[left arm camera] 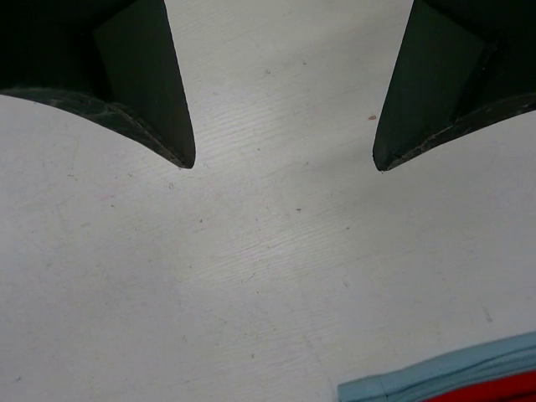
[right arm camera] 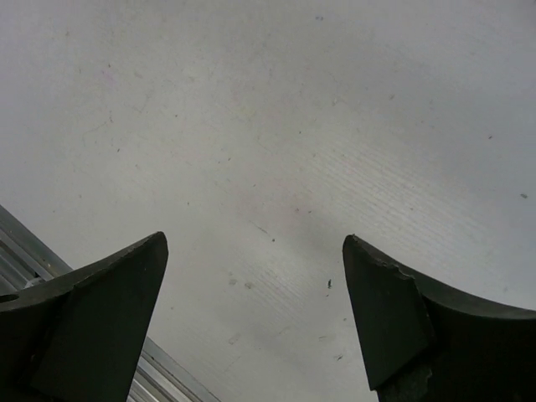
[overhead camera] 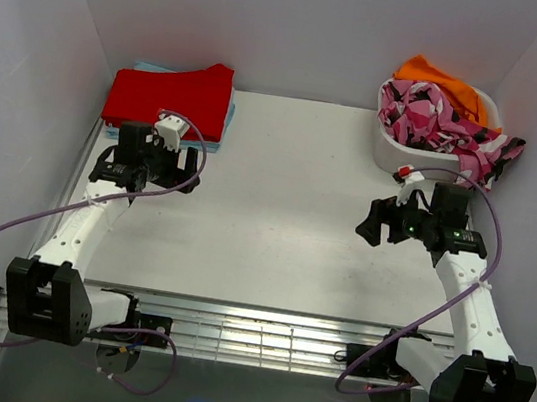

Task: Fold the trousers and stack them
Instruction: Grab the trousers from the pile

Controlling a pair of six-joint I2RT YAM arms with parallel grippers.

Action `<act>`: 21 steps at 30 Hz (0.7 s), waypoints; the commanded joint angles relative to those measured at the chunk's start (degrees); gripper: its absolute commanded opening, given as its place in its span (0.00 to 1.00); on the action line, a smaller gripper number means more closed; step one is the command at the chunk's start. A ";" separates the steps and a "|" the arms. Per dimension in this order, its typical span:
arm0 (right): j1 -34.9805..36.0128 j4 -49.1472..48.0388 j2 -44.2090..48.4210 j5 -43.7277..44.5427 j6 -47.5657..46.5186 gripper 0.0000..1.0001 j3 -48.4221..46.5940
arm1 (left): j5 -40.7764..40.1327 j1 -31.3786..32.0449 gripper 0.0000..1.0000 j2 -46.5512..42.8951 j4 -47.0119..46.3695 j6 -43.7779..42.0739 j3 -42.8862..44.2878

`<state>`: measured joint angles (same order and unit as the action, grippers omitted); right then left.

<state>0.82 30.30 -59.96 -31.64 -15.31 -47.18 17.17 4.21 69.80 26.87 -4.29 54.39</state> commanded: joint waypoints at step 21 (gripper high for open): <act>-7.76 1.87 -56.11 16.87 0.89 0.90 -80.86 | 6.56 -0.08 0.98 -6.34 -4.72 7.90 6.17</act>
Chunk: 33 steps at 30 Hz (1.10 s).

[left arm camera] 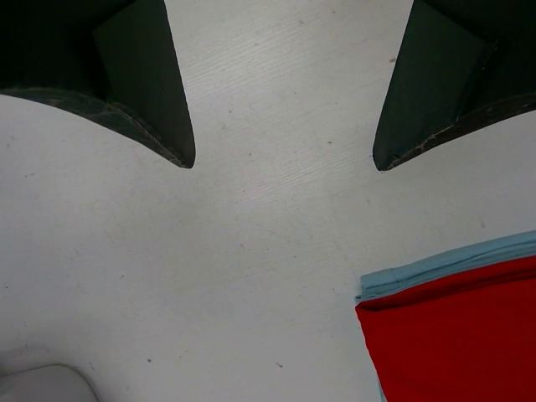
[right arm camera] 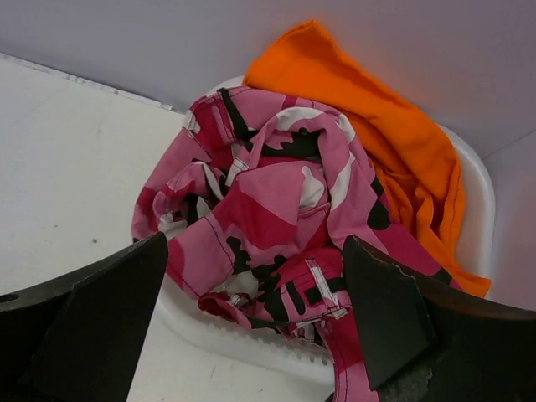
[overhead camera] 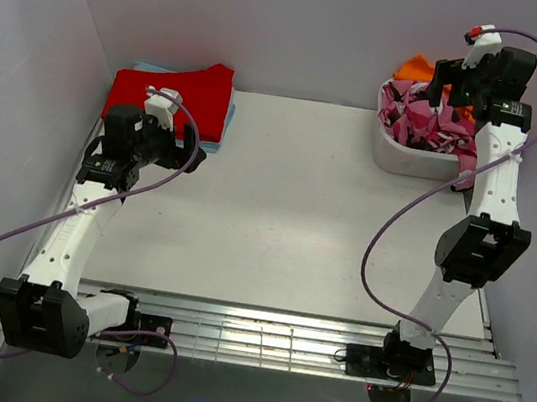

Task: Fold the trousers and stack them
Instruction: Grab the trousers from the pile

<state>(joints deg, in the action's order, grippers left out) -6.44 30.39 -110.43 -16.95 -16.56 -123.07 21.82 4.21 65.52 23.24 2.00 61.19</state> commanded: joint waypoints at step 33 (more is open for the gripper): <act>-2.35 -33.55 -8.24 7.90 12.33 0.08 -2.53 | -2.31 -0.08 0.98 1.02 3.21 -4.81 1.13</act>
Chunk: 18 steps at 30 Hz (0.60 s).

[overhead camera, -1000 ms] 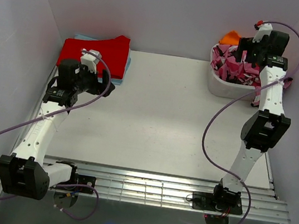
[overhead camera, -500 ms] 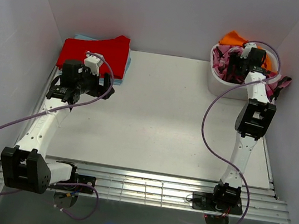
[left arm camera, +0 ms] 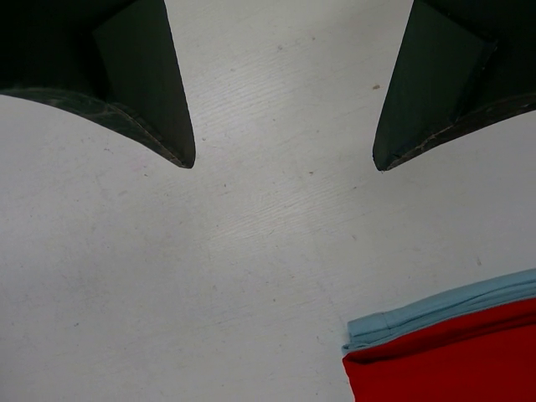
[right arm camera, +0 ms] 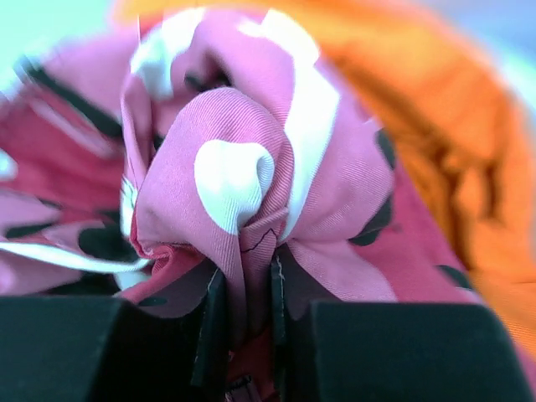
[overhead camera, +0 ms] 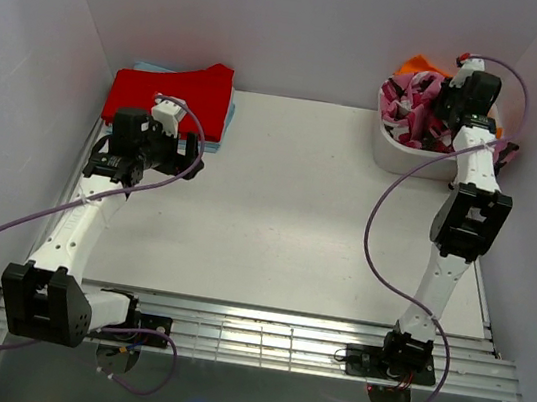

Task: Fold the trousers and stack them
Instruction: Grab the trousers from the pile

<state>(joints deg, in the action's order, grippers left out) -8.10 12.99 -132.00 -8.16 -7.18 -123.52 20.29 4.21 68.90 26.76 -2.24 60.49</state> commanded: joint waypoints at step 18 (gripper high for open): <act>-0.69 -38.56 39.80 2.28 18.42 0.08 -2.51 | -4.56 -0.08 0.98 -8.79 -1.54 0.22 1.12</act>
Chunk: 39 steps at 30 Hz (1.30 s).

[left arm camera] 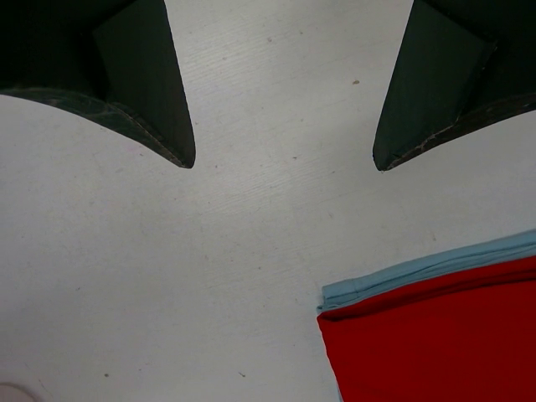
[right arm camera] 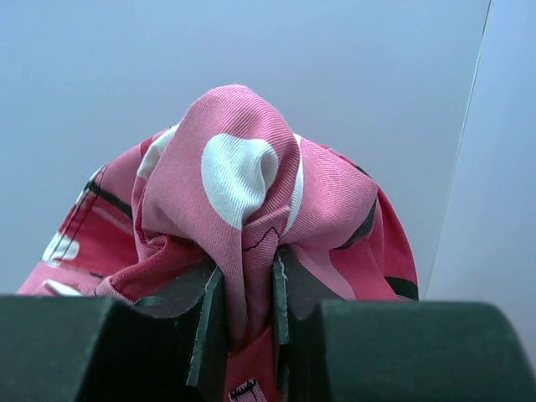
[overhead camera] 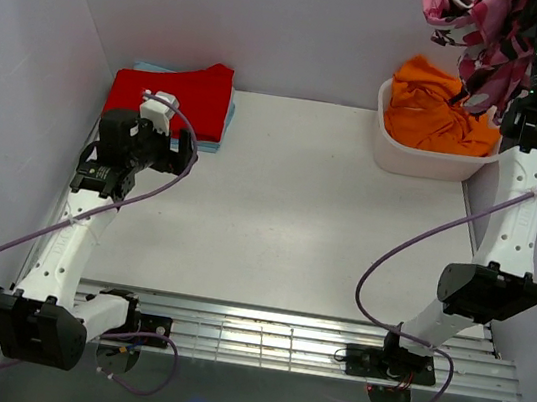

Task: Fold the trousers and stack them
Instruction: Grab the trousers from the pile, then move the trousers to the center of the board

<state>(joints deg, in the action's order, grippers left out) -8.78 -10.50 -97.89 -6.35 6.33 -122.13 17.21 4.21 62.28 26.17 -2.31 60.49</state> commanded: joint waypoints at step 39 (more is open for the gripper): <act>25.52 44.77 28.28 -22.03 -34.87 0.94 61.30 | 27.07 2.73 0.98 10.05 19.88 -15.10 2.61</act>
<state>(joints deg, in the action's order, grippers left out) 23.90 24.40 -70.30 -28.45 -20.84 -62.11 37.28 5.26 71.29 42.09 -14.68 59.90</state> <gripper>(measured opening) 0.931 0.979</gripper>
